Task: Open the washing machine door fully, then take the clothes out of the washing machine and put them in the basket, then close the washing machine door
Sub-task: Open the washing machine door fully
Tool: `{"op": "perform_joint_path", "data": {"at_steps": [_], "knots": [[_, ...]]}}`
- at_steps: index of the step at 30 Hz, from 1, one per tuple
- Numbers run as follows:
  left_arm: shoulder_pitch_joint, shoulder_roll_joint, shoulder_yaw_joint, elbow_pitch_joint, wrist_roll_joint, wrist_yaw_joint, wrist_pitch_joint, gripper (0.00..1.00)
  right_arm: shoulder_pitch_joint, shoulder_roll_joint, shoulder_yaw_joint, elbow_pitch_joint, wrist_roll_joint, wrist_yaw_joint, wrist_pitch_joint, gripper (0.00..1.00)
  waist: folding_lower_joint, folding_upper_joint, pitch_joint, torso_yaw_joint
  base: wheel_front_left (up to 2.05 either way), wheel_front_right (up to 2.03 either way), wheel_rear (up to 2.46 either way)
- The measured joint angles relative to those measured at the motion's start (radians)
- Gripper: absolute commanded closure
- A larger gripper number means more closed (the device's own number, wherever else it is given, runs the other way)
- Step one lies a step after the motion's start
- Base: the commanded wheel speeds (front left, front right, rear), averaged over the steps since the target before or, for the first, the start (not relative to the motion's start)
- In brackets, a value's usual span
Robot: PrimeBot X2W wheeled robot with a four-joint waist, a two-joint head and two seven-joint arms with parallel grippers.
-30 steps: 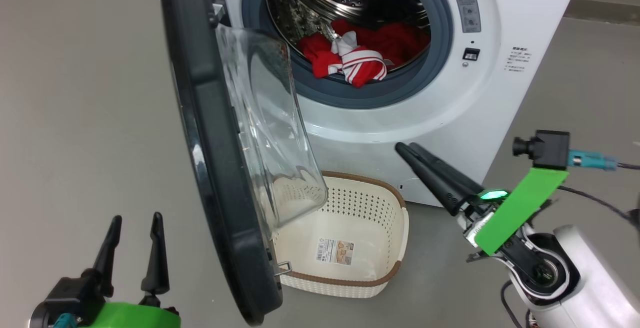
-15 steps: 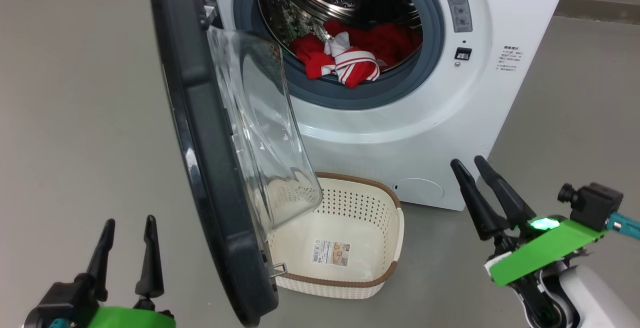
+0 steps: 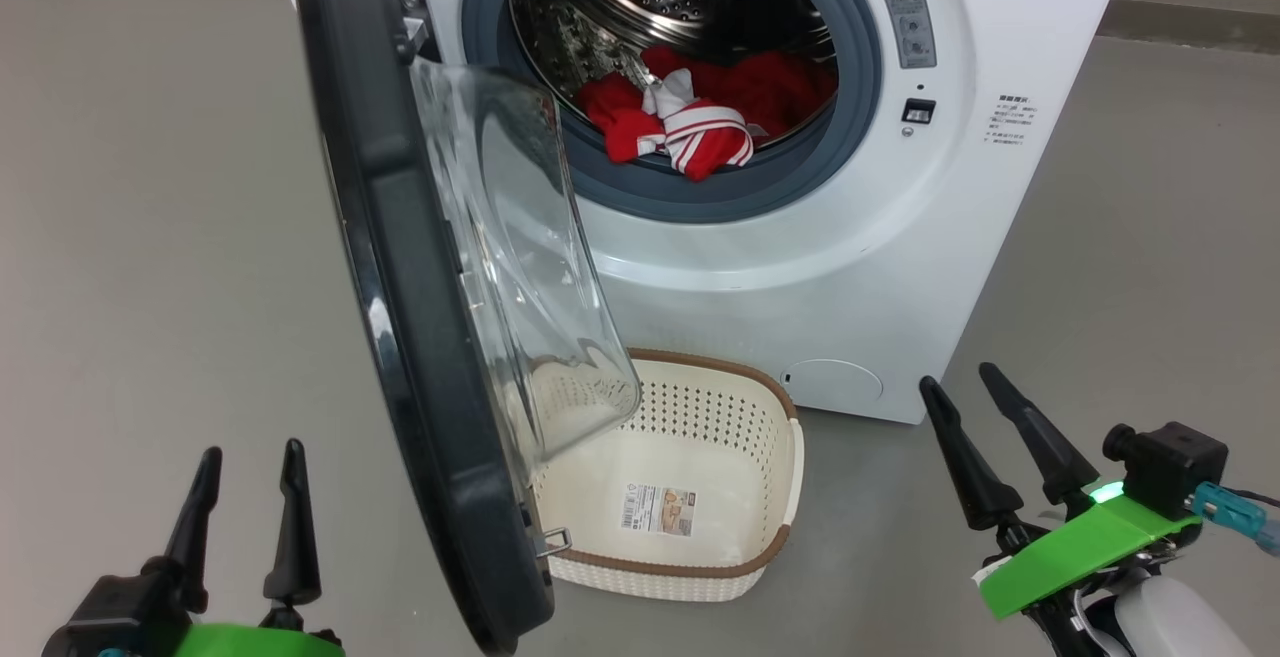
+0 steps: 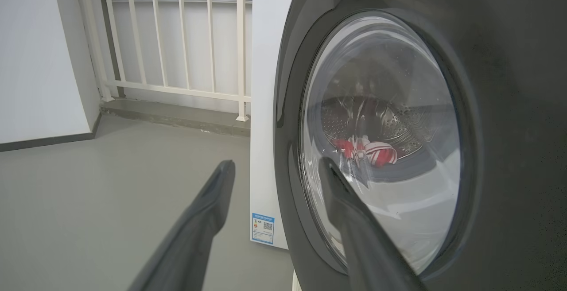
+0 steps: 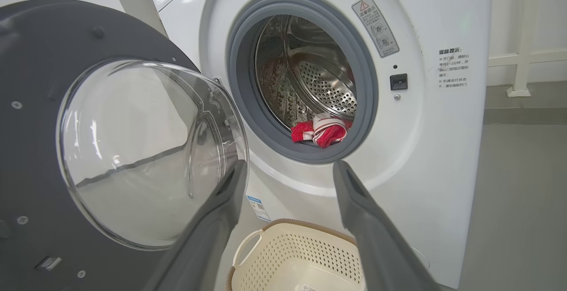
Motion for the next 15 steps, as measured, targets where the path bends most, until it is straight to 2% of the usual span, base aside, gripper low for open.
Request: {"op": "perform_joint_path", "data": {"at_steps": [7,15], "knots": [[0.000,0.000,0.007,-0.002,0.000,0.000,0.000,0.00,0.022,0.040,-0.085,-0.003,-0.078,0.000,-0.001,0.00,0.0000,0.0000,0.008,-0.001,0.00,0.00,0.00],[0.000,0.000,0.008,-0.002,0.000,0.000,0.000,0.00,0.038,0.050,-0.095,-0.014,-0.123,0.000,-0.001,0.00,0.0000,0.0000,0.007,-0.002,0.00,0.00,0.00]]}}
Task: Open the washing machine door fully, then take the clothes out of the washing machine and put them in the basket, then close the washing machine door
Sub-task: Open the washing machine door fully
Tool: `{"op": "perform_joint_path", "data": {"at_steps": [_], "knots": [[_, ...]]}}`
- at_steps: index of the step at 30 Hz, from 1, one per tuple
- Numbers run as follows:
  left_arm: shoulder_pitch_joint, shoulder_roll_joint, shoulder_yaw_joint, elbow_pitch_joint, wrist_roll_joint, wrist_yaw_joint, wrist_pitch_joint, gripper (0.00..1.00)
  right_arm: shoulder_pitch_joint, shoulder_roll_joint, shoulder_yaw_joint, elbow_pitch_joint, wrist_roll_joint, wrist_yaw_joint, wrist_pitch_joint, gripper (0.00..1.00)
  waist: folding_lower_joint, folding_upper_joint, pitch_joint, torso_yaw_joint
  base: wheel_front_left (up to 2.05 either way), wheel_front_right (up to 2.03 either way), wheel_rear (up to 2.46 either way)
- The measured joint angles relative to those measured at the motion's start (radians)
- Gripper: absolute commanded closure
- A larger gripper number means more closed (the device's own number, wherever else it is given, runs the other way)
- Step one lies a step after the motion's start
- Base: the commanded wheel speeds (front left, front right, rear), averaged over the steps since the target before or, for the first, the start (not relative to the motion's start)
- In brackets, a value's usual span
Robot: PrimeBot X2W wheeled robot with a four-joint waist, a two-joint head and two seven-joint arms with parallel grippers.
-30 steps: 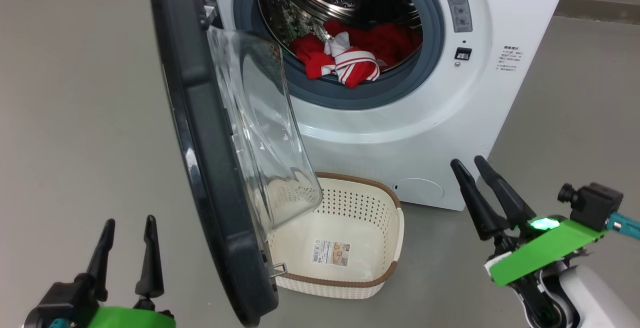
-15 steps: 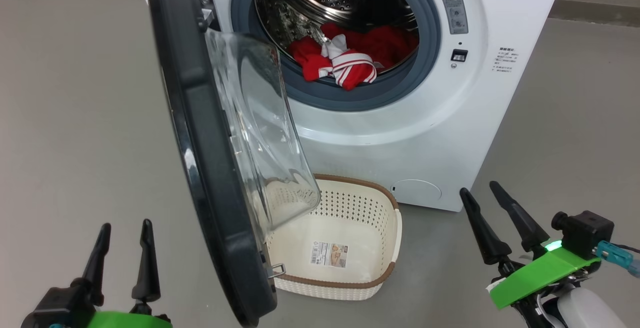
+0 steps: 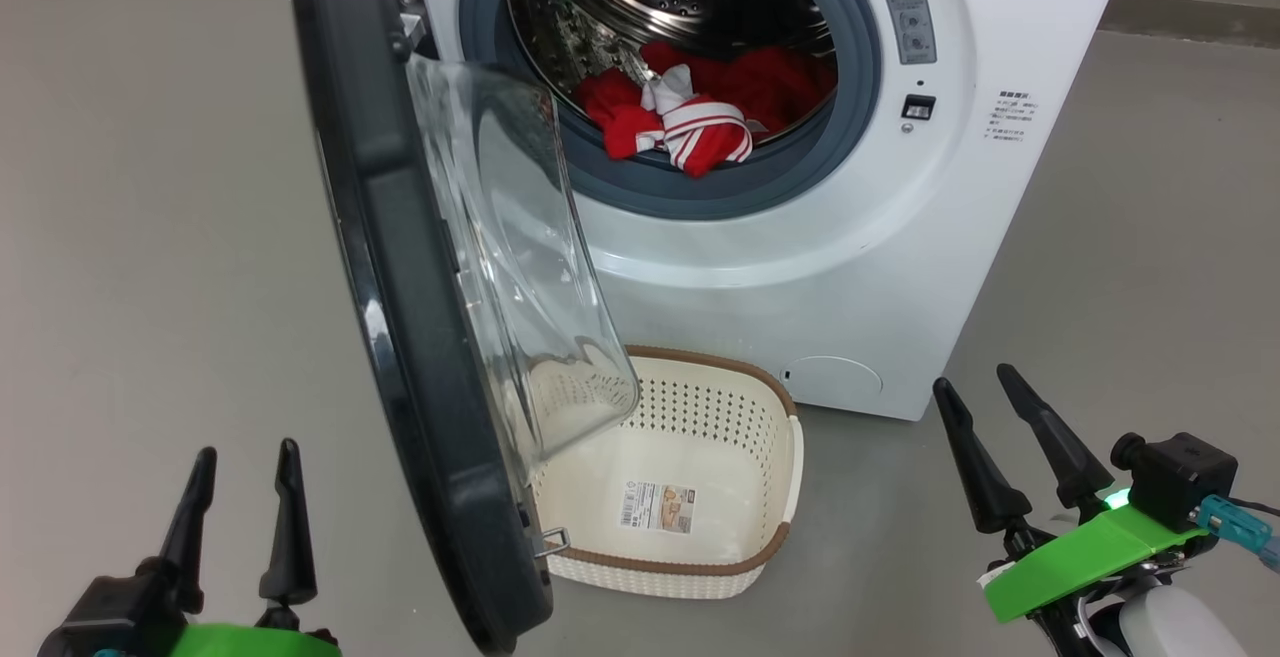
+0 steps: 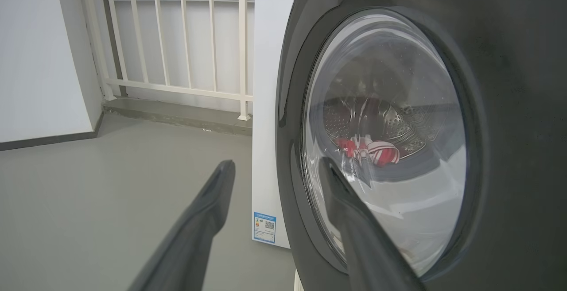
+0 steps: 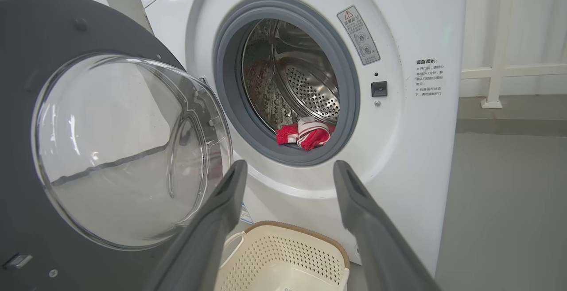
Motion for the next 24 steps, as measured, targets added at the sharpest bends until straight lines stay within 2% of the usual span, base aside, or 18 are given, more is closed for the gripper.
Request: {"op": "perform_joint_path", "data": {"at_steps": [24], "knots": [[0.000,0.000,0.001,0.000,0.000,0.000,0.000,0.00,0.000,0.002,0.015,-0.006,0.000,0.000,0.000,0.00,0.0000,0.0000,-0.006,0.001,0.00,0.00,0.00]]}}
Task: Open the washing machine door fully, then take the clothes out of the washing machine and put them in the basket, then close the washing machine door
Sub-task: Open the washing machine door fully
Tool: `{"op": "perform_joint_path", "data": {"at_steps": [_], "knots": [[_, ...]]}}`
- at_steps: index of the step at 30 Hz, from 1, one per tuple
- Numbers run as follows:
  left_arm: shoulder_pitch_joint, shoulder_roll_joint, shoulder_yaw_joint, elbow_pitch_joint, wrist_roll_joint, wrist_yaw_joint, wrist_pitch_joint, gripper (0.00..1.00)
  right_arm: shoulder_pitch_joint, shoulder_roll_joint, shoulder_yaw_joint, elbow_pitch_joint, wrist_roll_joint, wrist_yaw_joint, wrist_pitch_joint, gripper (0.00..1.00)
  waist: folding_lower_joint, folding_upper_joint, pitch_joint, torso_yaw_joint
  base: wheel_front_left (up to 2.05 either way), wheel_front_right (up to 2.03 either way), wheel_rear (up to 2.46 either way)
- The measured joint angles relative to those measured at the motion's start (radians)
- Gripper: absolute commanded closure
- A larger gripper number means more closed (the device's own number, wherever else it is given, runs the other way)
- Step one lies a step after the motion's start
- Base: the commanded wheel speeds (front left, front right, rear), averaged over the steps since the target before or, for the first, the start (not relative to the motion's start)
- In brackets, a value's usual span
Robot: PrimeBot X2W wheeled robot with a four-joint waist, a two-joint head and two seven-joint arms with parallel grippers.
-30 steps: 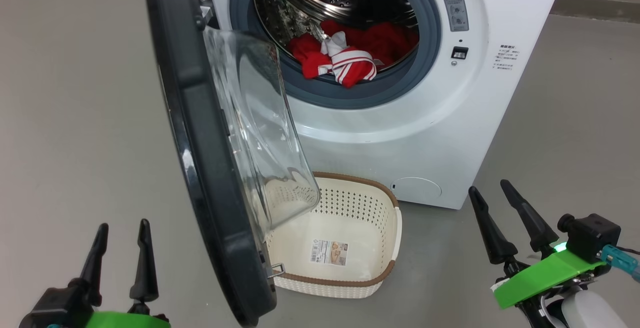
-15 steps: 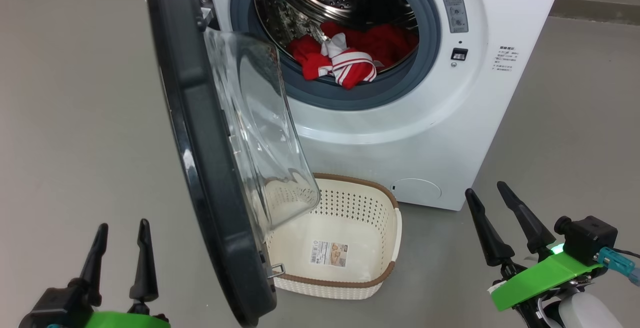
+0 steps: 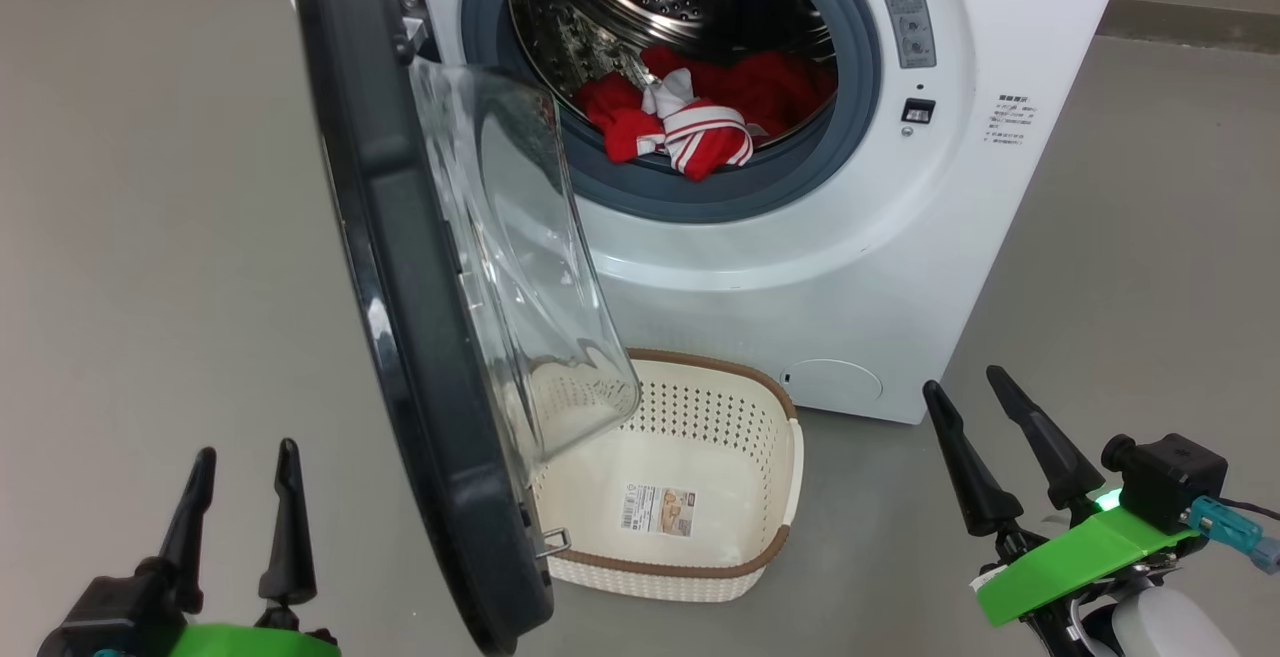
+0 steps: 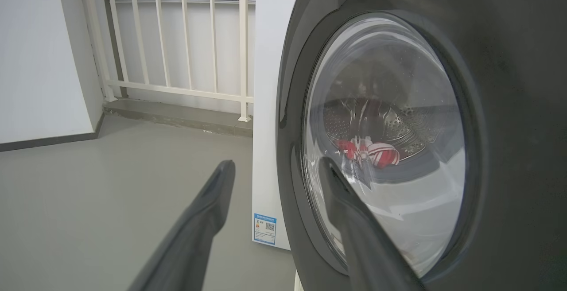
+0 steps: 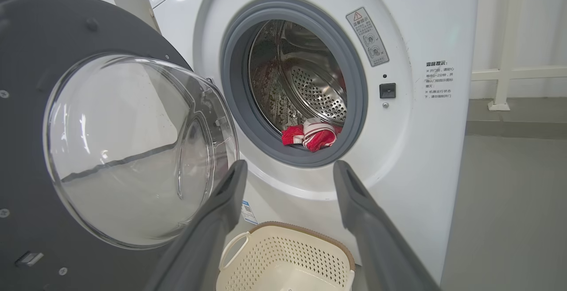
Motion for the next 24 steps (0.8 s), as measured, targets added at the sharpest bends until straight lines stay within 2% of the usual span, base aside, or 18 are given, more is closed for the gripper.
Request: {"op": "perform_joint_path", "data": {"at_steps": [24], "knots": [[0.000,0.000,0.001,0.006,-0.008,0.000,0.000,0.00,0.000,0.000,0.005,0.000,0.002,0.000,0.000,0.00,0.0000,0.0000,-0.010,0.000,0.00,0.00,0.00]]}}
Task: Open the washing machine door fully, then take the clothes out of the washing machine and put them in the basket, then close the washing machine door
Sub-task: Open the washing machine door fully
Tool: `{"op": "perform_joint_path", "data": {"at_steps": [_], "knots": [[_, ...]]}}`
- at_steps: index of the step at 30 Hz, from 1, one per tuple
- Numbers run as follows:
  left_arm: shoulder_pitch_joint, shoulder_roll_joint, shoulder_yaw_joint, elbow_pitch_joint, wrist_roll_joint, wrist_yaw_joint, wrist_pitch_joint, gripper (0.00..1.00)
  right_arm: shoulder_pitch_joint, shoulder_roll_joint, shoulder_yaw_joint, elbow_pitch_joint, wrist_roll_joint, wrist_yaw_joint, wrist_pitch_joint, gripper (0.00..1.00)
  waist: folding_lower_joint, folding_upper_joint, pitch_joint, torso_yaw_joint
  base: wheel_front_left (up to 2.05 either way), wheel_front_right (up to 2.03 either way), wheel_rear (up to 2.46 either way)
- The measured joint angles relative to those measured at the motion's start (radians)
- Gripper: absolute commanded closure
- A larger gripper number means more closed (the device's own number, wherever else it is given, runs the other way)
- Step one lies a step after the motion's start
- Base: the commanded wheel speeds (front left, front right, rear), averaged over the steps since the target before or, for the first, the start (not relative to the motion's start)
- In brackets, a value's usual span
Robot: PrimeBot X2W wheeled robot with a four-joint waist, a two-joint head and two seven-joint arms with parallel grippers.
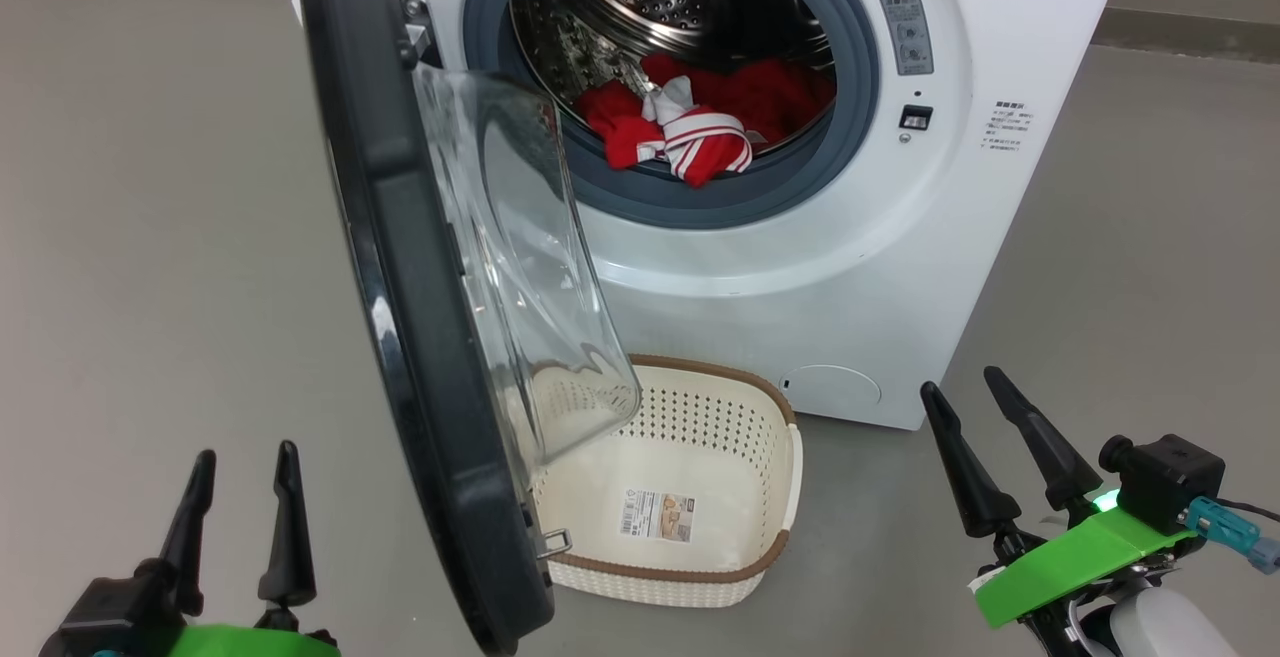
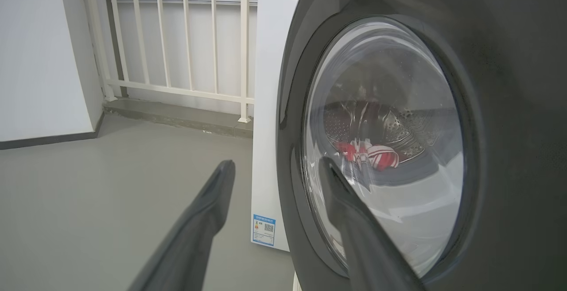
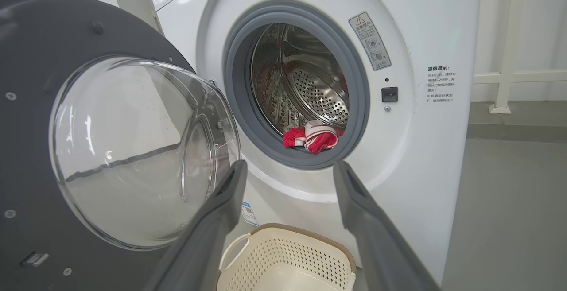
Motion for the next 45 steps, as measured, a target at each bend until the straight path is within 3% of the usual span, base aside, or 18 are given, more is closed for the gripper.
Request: {"op": "perform_joint_path", "data": {"at_steps": [2,3,4,6,7,17,29,37,45], "knots": [[0.000,0.000,0.000,0.001,0.000,0.000,0.000,0.00,0.000,0.000,0.000,0.000,0.000,0.000,0.000,0.00,0.0000,0.0000,-0.001,0.000,0.00,0.00,0.00],[0.000,0.000,0.000,0.001,-0.001,0.000,0.000,0.11,0.000,0.000,0.000,0.000,0.000,0.000,0.000,0.00,0.0000,0.0000,-0.001,0.001,0.00,0.00,0.00],[0.000,0.000,0.000,0.001,-0.002,0.000,0.000,0.49,0.000,0.000,0.000,0.000,0.000,0.000,0.000,0.00,0.0000,0.0000,-0.002,0.001,0.00,0.00,0.00],[0.000,0.000,0.002,0.001,-0.002,0.000,0.000,0.93,0.000,0.000,0.000,0.000,0.000,0.000,0.000,0.00,0.0000,0.0000,-0.002,0.001,0.00,0.00,0.00],[0.000,0.000,0.002,0.001,-0.003,0.000,0.000,1.00,0.000,0.000,0.000,0.000,0.000,0.000,0.000,0.00,0.0000,0.0000,-0.002,0.001,0.00,0.00,0.00],[0.000,0.001,0.005,-0.043,-0.010,0.000,0.000,1.00,0.000,0.001,-0.001,-0.001,0.001,0.000,0.000,0.00,0.0000,0.0000,0.000,0.004,0.00,0.00,0.00],[-0.002,0.001,-0.036,-0.279,0.002,0.000,0.000,1.00,0.000,0.010,0.000,-0.001,0.001,0.000,0.000,0.00,0.0000,0.0000,-0.007,0.007,0.00,0.00,0.00],[-0.001,0.004,-0.140,-0.430,-0.004,0.000,0.000,1.00,0.001,0.012,0.003,-0.001,0.007,0.000,0.000,0.00,0.0000,0.0000,-0.003,0.011,0.00,0.00,0.00],[0.003,0.040,-0.299,-0.486,-0.039,0.000,0.023,1.00,0.001,0.012,0.011,-0.001,0.009,0.000,0.000,0.00,0.0000,0.0000,0.003,0.015,0.00,0.00,0.00]]}}
